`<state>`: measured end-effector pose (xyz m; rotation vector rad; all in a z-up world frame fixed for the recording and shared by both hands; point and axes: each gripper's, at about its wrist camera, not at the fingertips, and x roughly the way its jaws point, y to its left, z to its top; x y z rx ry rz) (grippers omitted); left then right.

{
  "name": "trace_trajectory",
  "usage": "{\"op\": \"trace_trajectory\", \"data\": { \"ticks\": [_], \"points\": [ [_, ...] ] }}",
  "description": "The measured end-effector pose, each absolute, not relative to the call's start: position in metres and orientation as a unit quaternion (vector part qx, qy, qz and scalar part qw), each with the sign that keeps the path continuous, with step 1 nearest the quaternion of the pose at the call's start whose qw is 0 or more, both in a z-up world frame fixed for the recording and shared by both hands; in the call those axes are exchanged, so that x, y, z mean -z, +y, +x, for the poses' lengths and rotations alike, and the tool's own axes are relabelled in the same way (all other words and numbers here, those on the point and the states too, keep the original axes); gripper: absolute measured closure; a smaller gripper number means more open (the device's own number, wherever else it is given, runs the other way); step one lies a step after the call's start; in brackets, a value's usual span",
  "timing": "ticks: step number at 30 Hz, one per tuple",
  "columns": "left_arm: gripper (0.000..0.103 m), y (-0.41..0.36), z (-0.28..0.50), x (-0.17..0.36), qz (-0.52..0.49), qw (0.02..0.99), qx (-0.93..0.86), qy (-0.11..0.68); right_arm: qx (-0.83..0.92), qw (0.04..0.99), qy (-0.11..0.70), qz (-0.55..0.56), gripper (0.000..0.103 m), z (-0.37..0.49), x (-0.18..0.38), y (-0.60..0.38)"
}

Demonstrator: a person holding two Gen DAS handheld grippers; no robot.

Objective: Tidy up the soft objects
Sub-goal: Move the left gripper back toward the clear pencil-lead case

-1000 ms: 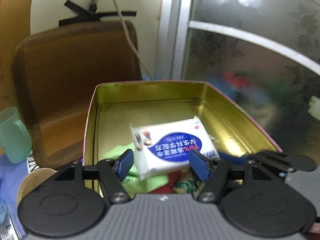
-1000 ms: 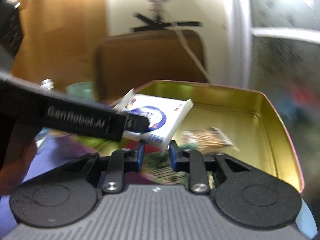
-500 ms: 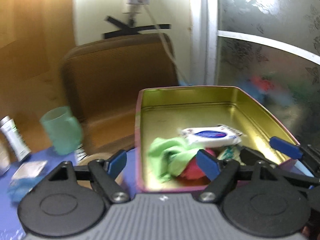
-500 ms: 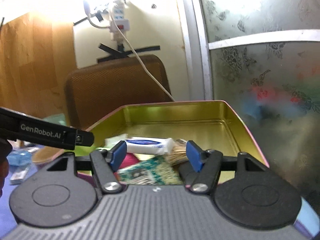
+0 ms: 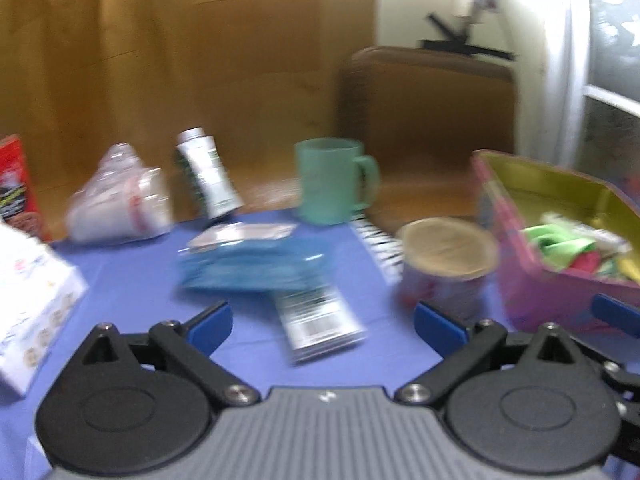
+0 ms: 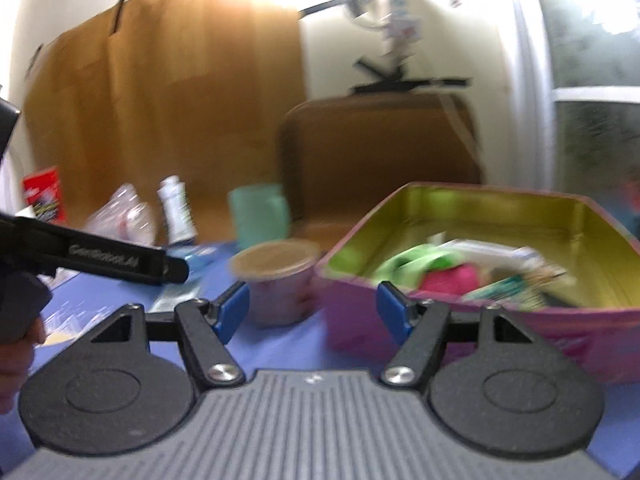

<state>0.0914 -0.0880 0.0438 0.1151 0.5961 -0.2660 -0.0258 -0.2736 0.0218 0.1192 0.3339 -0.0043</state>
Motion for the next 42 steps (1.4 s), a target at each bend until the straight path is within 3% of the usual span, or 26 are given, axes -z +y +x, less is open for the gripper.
{"op": "trace_trajectory", "data": {
  "ticks": [19, 42],
  "points": [
    [0.003, -0.036, 0.105, 0.009, 0.069, 0.939, 0.054, 0.333, -0.057, 0.964, 0.258, 0.034, 0.031, 0.004, 0.010, -0.229],
    [0.003, -0.031, 0.111, 0.009, 0.044, 0.937, 0.063, 0.341, -0.069, 0.957, 0.283, 0.019, 0.029, 0.014, 0.017, -0.223]
  ]
}}
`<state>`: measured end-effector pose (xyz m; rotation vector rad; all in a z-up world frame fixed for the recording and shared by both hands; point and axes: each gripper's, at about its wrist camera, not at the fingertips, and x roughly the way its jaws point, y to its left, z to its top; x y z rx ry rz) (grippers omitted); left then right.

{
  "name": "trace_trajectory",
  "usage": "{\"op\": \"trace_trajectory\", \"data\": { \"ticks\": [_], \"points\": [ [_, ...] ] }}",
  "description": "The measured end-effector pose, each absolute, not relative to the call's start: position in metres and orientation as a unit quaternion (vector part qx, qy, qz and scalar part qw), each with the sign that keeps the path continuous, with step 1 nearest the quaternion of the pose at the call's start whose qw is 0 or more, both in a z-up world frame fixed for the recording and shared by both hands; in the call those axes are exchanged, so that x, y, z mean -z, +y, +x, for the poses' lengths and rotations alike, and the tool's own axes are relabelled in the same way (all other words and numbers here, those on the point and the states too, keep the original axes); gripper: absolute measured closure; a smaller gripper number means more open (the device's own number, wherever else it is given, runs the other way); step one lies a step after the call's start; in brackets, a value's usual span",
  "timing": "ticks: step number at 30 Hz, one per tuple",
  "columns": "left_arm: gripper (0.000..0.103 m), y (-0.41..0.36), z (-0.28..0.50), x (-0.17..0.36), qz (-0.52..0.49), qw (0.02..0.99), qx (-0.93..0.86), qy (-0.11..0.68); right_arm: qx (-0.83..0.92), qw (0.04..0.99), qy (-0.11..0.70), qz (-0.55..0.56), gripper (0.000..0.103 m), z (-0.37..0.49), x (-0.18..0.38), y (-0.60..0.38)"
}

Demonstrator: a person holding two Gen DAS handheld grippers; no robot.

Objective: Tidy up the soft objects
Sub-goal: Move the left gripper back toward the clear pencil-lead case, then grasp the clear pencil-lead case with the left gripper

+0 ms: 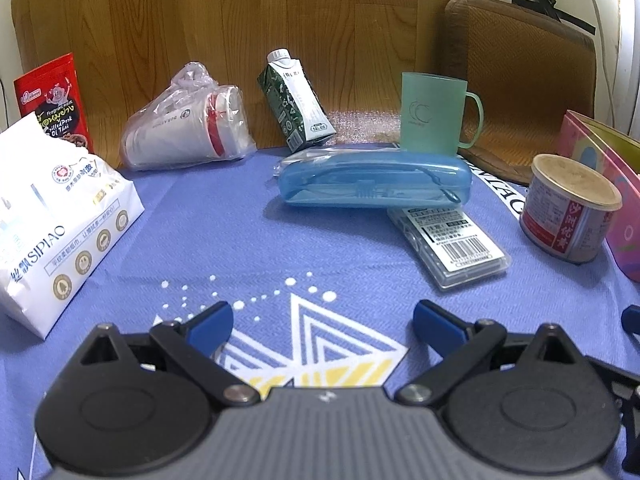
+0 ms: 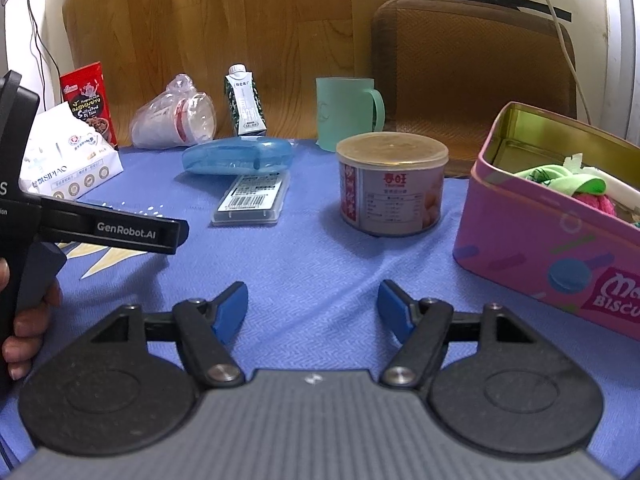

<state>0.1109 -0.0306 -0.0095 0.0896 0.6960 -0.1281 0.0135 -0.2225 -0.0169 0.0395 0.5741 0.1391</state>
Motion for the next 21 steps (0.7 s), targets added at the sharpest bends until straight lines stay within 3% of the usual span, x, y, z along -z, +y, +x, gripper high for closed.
{"op": "trace_trajectory", "data": {
  "ticks": [15, 21],
  "points": [
    [0.004, -0.027, 0.111, 0.010, 0.029, 0.938, 0.065, 0.340, -0.092, 0.961, 0.261, -0.013, 0.027, 0.046, 0.010, -0.202],
    [0.006, 0.005, 0.110, 0.008, -0.076, 0.943, 0.073, 0.317, -0.113, 0.959, 0.258, -0.023, 0.027, 0.064, 0.006, -0.187]
  ]
}}
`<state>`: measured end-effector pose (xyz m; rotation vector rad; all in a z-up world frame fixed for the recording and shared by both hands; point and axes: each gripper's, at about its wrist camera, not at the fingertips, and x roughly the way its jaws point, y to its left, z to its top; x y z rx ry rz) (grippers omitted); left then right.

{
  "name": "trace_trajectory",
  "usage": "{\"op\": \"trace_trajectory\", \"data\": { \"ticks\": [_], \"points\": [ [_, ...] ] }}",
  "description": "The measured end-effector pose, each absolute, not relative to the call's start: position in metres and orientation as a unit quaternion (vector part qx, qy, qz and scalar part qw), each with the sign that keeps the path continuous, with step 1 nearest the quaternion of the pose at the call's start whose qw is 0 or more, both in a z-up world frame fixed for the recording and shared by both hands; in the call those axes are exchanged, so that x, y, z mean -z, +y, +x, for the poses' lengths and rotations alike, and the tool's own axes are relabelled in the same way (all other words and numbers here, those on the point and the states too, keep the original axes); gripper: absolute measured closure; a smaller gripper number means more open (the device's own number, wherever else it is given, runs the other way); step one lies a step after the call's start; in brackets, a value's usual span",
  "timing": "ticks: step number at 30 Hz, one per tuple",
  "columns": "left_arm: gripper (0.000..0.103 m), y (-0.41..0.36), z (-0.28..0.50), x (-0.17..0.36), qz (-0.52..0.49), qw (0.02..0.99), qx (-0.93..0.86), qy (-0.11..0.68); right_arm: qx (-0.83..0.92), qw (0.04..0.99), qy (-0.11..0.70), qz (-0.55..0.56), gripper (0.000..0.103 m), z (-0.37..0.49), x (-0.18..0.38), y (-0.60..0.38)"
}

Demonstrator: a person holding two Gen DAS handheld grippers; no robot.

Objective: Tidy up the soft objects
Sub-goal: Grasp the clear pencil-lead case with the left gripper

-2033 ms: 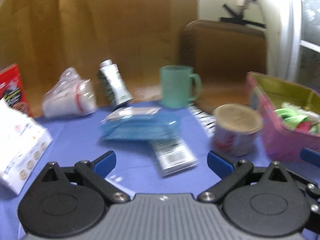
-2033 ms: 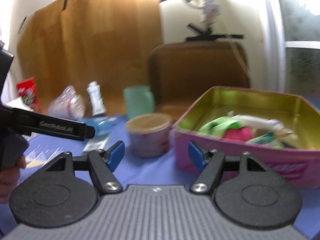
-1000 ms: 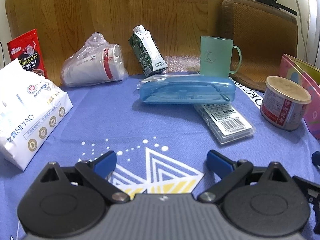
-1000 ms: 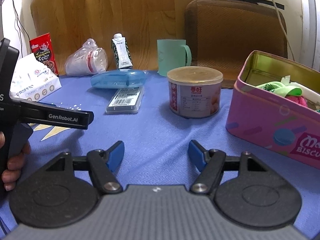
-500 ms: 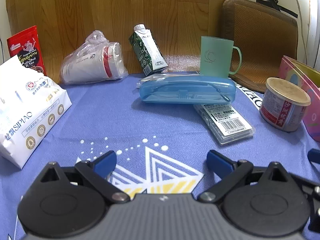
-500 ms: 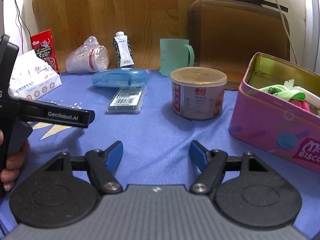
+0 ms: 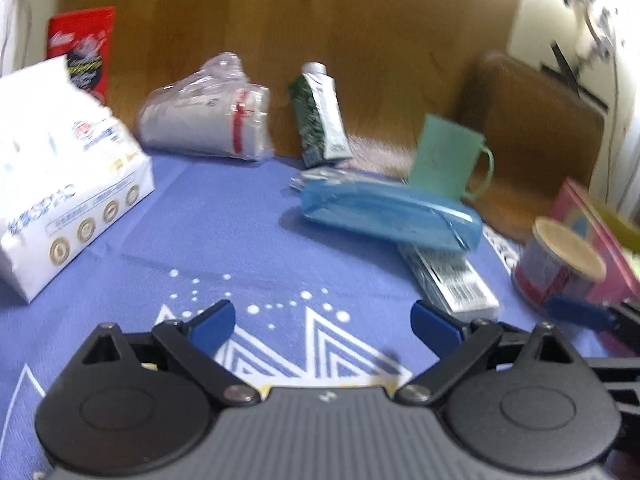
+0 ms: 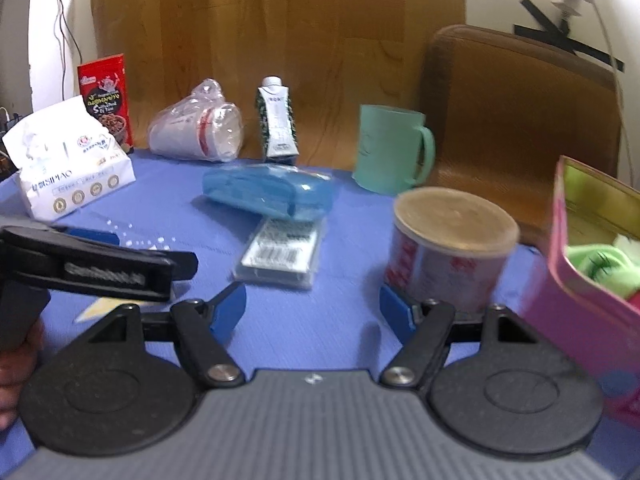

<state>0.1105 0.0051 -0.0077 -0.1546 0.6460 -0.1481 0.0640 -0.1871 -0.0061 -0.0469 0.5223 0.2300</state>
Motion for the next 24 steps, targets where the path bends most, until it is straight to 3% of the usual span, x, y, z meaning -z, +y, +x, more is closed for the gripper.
{"op": "trace_trajectory", "data": {
  "ticks": [9, 11, 13, 17, 24],
  "points": [
    [0.007, 0.007, 0.111, 0.007, -0.086, 0.944, 0.068, 0.312, -0.150, 0.941, 0.301, -0.041, 0.024, 0.105, 0.015, -0.167],
    [0.007, 0.007, 0.111, 0.007, -0.085, 0.943, 0.070, 0.313, -0.167, 0.939, 0.297, -0.040, 0.040, 0.105, 0.014, -0.168],
    [0.007, 0.006, 0.110, 0.007, -0.082, 0.944, 0.070, 0.313, -0.168, 0.939, 0.297, -0.040, 0.041, 0.103, 0.014, -0.168],
    [0.006, 0.003, 0.109, 0.007, -0.073, 0.943, 0.079, 0.315, -0.177, 0.937, 0.299, -0.042, 0.041, 0.078, 0.012, -0.177],
    [0.005, -0.039, 0.096, 0.008, 0.040, 0.938, 0.070, 0.336, -0.191, 0.937, 0.288, -0.045, 0.040, -0.009, 0.013, -0.220]
  ]
}}
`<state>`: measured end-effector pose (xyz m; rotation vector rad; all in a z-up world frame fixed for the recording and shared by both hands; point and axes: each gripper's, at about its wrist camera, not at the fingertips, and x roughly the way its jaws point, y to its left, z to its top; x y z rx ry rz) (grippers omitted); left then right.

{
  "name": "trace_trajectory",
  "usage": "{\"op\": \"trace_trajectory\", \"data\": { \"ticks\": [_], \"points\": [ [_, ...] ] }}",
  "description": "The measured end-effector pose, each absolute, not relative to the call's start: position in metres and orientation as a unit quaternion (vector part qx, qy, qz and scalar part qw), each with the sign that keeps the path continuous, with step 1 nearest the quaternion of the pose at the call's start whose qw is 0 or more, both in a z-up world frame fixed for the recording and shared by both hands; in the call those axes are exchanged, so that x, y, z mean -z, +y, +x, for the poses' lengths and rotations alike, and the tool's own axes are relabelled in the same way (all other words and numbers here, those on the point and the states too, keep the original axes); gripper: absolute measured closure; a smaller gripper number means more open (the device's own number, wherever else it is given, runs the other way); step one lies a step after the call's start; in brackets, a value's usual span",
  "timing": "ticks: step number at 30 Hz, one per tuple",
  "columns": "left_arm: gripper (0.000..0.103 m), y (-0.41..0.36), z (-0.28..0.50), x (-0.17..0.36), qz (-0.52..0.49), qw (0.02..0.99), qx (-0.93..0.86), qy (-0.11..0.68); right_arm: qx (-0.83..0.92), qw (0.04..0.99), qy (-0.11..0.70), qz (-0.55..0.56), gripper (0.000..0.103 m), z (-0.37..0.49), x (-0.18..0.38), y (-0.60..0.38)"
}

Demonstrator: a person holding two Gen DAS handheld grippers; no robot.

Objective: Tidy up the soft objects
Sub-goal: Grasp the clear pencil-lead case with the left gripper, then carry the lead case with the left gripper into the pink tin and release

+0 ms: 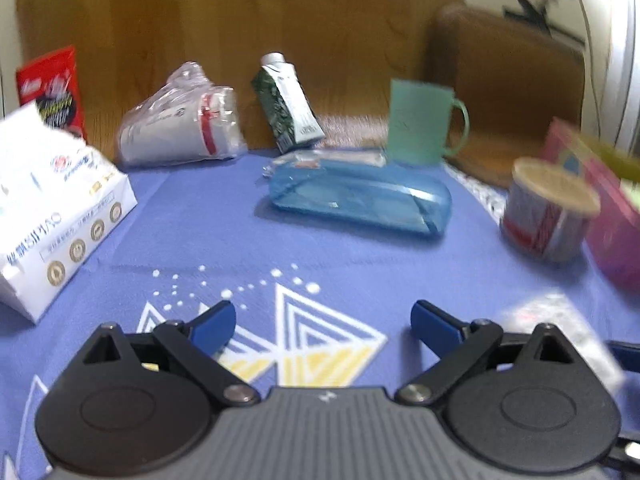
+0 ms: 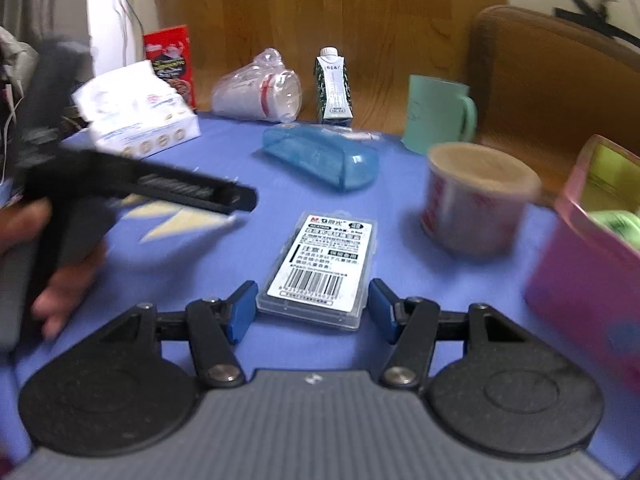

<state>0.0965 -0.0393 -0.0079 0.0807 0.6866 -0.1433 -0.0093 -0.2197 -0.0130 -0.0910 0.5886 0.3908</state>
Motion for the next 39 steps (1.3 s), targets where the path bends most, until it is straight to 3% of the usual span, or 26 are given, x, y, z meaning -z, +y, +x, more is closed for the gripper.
{"op": "trace_trajectory", "data": {
  "ticks": [12, 18, 23, 26, 27, 28, 29, 31, 39],
  "points": [
    [0.005, -0.080, 0.087, 0.004, 0.080, 0.932, 0.077, 0.344, -0.081, 0.961, 0.263, -0.031, 0.034, -0.075, 0.024, -0.280],
    [0.004, -0.099, 0.072, -0.014, 0.020, 0.915, 0.196, 0.351, -0.082, 0.964, 0.254, -0.005, 0.034, -0.082, 0.024, -0.302],
    [0.002, -0.127, 0.055, -0.019, 0.029, 0.888, 0.292, 0.353, -0.109, 0.958, 0.267, -0.007, 0.034, -0.074, 0.026, -0.297],
    [0.013, -0.145, 0.055, -0.007, 0.039, 0.868, 0.319, 0.379, -0.113, 0.958, 0.263, -0.017, 0.034, -0.069, 0.028, -0.291],
    [0.016, -0.149, 0.054, -0.002, 0.043, 0.866, 0.323, 0.379, -0.116, 0.958, 0.261, -0.017, 0.035, -0.067, 0.028, -0.290],
    [0.021, -0.153, 0.050, -0.001, 0.052, 0.868, 0.327, 0.371, -0.117, 0.959, 0.258, -0.016, 0.043, -0.068, 0.029, -0.290],
    [0.026, -0.158, 0.046, -0.001, 0.061, 0.865, 0.339, 0.366, -0.121, 0.959, 0.254, -0.017, 0.059, -0.068, 0.029, -0.289],
    [0.028, -0.167, 0.039, -0.006, 0.070, 0.864, 0.346, 0.358, -0.124, 0.959, 0.254, -0.009, 0.065, -0.068, 0.027, -0.289],
    [0.028, -0.200, 0.040, -0.068, 0.053, 0.871, 0.408, 0.269, -0.067, 0.982, 0.174, 0.007, 0.065, -0.084, -0.010, -0.316]
  ]
}}
